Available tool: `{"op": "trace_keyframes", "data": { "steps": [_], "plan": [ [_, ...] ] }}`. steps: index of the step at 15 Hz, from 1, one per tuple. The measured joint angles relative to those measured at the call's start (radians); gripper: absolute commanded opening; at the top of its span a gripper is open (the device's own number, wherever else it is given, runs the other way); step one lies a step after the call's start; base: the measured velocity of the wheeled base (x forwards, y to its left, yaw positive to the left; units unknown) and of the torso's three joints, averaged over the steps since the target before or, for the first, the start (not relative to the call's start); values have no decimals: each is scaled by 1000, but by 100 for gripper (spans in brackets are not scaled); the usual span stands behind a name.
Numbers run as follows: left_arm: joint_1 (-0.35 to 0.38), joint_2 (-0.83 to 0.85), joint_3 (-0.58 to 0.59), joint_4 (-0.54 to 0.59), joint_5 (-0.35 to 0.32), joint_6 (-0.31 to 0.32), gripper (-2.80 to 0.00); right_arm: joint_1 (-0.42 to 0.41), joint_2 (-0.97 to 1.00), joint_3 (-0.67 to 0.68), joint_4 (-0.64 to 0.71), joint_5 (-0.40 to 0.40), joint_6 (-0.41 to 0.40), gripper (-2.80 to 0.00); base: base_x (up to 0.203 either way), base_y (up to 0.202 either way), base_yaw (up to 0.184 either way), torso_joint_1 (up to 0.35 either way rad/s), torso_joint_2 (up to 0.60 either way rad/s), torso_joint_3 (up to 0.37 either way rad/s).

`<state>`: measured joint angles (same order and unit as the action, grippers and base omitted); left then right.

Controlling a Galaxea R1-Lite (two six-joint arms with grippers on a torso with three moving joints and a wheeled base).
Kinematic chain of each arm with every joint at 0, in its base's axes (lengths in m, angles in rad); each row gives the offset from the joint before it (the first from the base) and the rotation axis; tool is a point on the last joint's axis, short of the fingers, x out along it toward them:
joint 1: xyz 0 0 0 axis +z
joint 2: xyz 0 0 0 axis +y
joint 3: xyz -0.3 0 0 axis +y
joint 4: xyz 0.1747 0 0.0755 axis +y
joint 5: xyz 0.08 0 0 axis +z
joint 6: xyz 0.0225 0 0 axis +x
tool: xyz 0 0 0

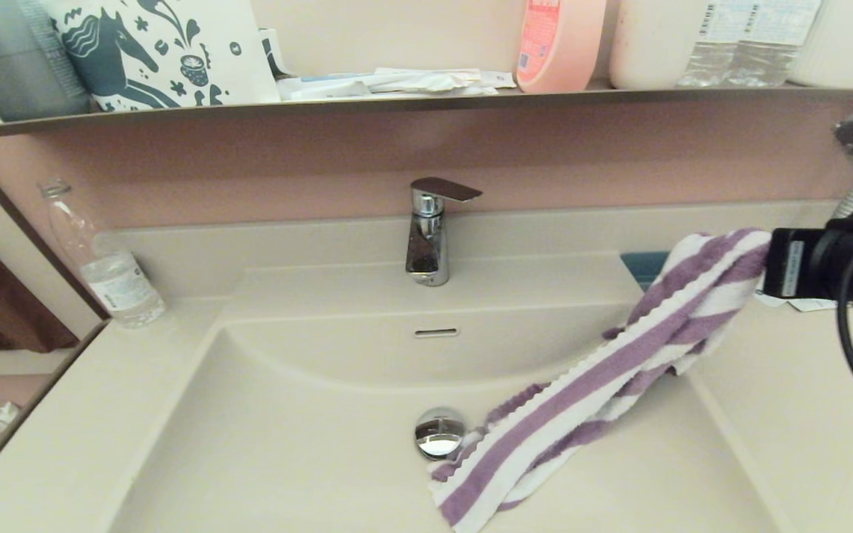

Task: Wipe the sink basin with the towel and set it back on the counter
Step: Wipe the sink

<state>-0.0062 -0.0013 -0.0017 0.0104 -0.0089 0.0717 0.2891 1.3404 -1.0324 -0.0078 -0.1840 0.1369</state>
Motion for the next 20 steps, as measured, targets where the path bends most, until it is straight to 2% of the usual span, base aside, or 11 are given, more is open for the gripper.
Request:
{"op": "trace_keyframes", "data": {
  "steps": [2, 5, 10, 15, 17, 20],
  "plan": [
    [0, 0, 0, 0, 0, 0, -280, -2, -110, -7, 103, 48, 12, -280, 0, 0, 0, 0, 0, 0],
    [0, 0, 0, 0, 0, 0, -280, -27, -189, -110, 164, 93, 23, -280, 0, 0, 0, 0, 0, 0],
    [0, 0, 0, 0, 0, 0, -280, -89, -146, -408, 301, 95, 25, -280, 0, 0, 0, 0, 0, 0],
    [0, 0, 0, 0, 0, 0, -280, -252, -47, -742, 516, 109, 18, -280, 0, 0, 0, 0, 0, 0],
    [0, 0, 0, 0, 0, 0, -280, -333, -6, -874, 582, 163, 16, -280, 0, 0, 0, 0, 0, 0],
    [0, 0, 0, 0, 0, 0, -280, -416, 14, -934, 568, 333, 28, -280, 0, 0, 0, 0, 0, 0]
  ]
}}
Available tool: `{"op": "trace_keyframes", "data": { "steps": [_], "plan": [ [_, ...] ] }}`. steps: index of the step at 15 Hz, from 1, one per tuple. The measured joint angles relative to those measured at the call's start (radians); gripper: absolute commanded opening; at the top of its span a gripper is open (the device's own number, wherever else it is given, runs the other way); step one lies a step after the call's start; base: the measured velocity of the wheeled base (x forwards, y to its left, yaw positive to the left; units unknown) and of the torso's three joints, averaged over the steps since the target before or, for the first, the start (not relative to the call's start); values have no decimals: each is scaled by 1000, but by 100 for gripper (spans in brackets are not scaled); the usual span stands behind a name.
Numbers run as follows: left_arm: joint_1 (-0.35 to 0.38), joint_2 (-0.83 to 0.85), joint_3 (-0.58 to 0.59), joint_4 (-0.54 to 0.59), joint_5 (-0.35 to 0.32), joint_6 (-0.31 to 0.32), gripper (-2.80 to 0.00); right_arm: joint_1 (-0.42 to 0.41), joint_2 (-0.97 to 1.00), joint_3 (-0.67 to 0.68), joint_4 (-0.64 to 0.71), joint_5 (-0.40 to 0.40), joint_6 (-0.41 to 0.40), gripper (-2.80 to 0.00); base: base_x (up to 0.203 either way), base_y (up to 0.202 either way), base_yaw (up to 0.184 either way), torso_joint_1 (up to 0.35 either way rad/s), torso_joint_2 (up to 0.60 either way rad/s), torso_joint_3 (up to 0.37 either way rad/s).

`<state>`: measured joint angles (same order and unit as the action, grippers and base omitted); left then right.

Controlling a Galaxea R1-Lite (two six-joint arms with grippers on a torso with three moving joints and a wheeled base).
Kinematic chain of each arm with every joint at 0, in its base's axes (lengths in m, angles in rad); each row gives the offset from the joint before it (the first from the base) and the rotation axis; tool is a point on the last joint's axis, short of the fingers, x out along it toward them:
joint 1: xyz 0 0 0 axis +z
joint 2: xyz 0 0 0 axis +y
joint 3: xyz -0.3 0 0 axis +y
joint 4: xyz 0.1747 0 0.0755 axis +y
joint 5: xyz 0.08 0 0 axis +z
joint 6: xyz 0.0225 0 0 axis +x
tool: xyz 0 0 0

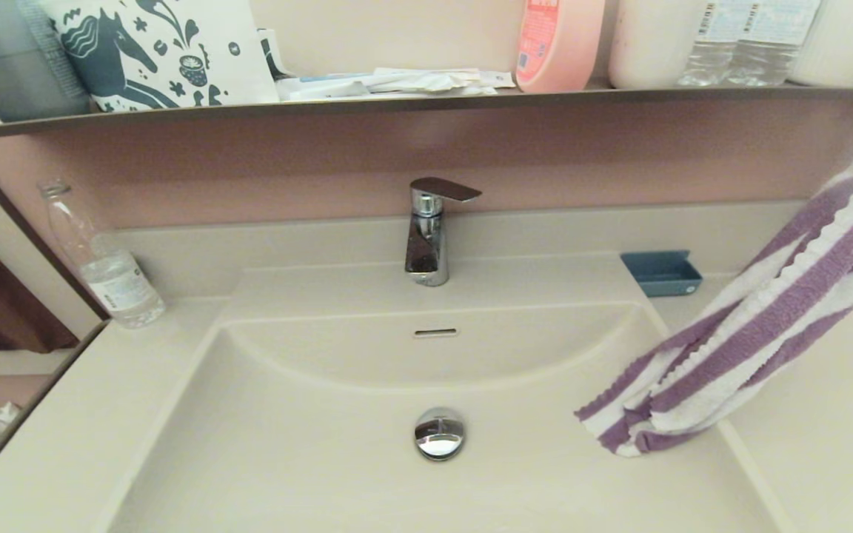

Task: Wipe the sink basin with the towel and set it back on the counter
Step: Wipe the sink

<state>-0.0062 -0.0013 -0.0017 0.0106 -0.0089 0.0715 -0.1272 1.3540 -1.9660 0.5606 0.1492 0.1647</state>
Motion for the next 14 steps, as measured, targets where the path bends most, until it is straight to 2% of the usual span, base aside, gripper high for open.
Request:
{"op": "trace_keyframes", "data": {
  "steps": [2, 6, 10, 14],
  "plan": [
    [0, 0, 0, -1, 1, 0, -280, -75, 2, -7, -33, 77, 9, -280, 0, 0, 0, 0, 0, 0],
    [0, 0, 0, 0, 0, 0, -280, -281, 26, -9, -143, 101, 10, -280, 0, 0, 0, 0, 0, 0],
    [0, 0, 0, 0, 0, 0, -280, -498, 38, 6, -157, 178, 0, -280, 0, 0, 0, 0, 0, 0],
    [0, 0, 0, 0, 0, 0, -280, -602, 66, 27, -170, 188, -59, -280, 0, 0, 0, 0, 0, 0]
  ]
}}
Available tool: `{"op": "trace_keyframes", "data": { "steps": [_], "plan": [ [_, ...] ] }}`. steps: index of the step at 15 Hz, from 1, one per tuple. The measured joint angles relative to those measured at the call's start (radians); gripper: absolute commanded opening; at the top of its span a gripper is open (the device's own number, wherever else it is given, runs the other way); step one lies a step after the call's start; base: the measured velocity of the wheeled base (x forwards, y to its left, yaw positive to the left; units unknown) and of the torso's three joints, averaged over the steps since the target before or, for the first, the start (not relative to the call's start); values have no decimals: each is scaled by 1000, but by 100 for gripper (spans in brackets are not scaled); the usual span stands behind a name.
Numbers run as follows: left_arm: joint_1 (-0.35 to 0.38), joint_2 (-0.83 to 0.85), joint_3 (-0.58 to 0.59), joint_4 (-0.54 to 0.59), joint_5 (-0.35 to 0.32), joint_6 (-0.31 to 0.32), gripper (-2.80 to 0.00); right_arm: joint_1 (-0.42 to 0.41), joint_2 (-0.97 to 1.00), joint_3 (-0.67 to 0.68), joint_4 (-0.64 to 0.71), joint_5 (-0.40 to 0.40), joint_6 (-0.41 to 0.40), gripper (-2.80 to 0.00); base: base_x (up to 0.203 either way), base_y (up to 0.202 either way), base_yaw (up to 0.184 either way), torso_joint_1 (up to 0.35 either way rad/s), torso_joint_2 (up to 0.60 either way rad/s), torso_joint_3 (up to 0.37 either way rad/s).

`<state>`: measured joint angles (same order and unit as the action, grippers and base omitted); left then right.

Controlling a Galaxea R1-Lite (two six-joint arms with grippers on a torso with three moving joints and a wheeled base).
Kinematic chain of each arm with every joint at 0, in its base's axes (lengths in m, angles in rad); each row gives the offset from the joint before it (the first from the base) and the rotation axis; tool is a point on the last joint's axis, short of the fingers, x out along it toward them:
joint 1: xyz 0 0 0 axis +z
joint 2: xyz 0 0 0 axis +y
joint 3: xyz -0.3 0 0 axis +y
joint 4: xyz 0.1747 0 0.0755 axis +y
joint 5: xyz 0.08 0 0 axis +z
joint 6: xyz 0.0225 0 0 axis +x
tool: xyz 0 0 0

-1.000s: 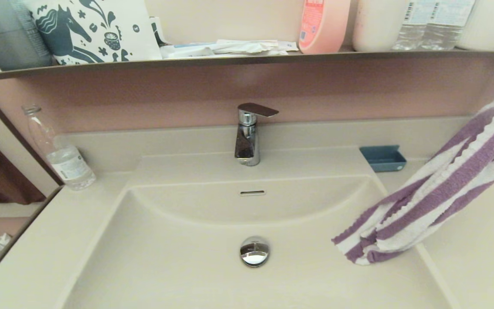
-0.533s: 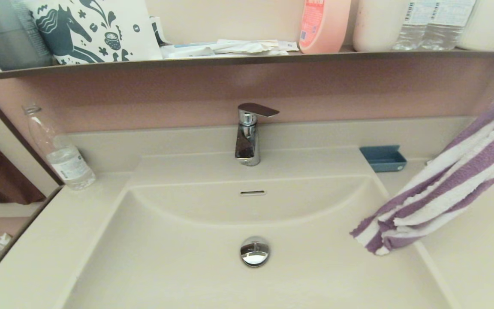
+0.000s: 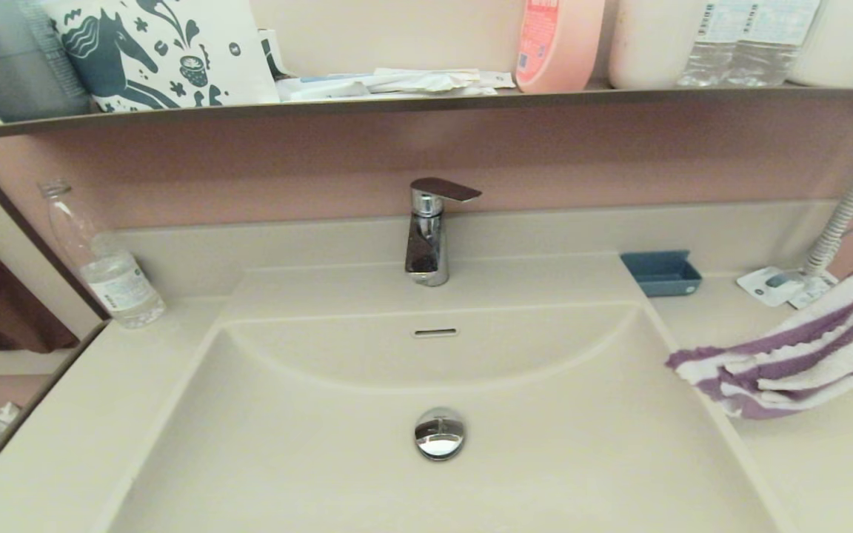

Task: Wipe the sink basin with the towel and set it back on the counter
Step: Wipe the sink

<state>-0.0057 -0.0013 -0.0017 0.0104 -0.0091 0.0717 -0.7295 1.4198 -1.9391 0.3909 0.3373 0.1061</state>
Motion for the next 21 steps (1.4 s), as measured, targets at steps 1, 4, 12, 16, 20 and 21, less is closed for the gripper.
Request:
{"op": "trace_keyframes", "data": {
  "steps": [1, 4, 12, 16, 20, 21],
  "plan": [
    [0, 0, 0, 0, 0, 0, -280, -23, 16, -3, -17, 1, -6, -280, 0, 0, 0, 0, 0, 0],
    [0, 0, 0, 0, 0, 0, -280, -50, 34, 5, -20, 15, -11, -280, 0, 0, 0, 0, 0, 0],
    [0, 0, 0, 0, 0, 0, -280, -37, -98, 339, -22, 110, -34, -280, 0, 0, 0, 0, 0, 0],
    [0, 0, 0, 0, 0, 0, -280, 35, -211, 638, -32, 122, -116, -280, 0, 0, 0, 0, 0, 0],
    [0, 0, 0, 0, 1, 0, -280, 179, -266, 810, -25, 45, -193, -280, 0, 0, 0, 0, 0, 0],
    [0, 0, 0, 0, 0, 0, -280, 214, -266, 839, -24, -4, -229, -280, 0, 0, 0, 0, 0, 0]
  ]
}}
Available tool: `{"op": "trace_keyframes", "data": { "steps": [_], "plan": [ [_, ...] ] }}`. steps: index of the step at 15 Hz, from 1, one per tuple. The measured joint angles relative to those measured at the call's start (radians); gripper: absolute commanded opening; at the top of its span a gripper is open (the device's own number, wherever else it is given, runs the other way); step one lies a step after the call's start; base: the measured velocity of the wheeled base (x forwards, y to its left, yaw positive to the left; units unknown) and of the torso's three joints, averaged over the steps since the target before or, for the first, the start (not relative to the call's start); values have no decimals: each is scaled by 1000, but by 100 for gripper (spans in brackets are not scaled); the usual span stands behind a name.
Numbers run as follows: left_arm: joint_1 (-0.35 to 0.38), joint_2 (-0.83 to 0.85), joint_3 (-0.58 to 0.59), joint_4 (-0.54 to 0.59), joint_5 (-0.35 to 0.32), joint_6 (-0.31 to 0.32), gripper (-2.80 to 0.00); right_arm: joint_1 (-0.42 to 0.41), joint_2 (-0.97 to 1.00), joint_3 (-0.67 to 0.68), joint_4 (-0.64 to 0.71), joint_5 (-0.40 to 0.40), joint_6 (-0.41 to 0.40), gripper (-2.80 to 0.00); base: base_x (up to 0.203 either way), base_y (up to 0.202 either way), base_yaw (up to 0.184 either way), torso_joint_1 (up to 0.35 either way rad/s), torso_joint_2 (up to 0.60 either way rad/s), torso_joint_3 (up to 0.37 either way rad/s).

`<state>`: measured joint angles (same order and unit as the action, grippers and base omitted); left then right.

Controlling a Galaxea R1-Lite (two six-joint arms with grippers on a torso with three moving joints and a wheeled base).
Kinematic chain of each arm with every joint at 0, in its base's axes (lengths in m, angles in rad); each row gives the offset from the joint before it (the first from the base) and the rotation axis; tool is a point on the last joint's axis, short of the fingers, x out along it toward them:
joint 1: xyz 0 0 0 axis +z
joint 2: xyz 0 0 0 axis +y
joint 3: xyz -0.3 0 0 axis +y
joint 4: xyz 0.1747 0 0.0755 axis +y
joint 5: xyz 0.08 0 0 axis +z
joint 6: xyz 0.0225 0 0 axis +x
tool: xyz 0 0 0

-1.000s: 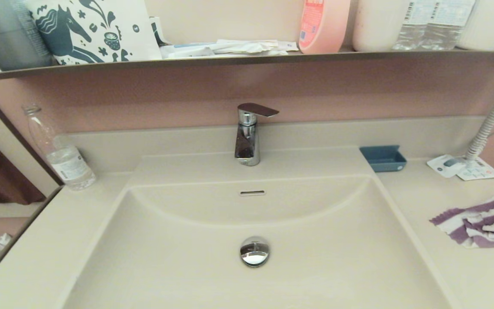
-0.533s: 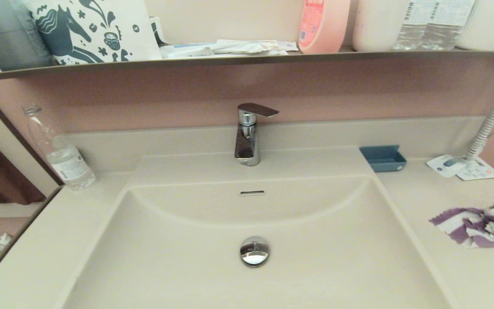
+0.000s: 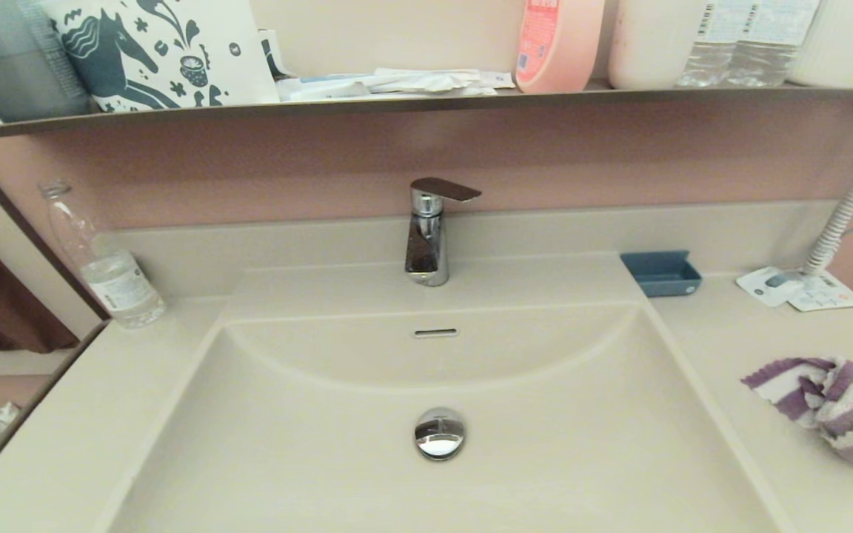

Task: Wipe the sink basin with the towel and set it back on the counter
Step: Wipe the sink

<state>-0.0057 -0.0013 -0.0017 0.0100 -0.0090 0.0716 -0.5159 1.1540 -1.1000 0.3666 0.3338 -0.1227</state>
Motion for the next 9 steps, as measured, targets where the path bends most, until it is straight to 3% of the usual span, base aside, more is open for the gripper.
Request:
{"op": "trace_keyframes", "data": {
  "steps": [5, 9],
  "plan": [
    [0, 0, 0, 0, 0, 0, -280, 178, 18, 123, 1, -229, -50, -280, 0, 0, 0, 0, 0, 0],
    [0, 0, 0, 0, 0, 0, -280, 143, 60, 132, -2, -303, -161, -280, 0, 0, 0, 0, 0, 0]
  ]
}}
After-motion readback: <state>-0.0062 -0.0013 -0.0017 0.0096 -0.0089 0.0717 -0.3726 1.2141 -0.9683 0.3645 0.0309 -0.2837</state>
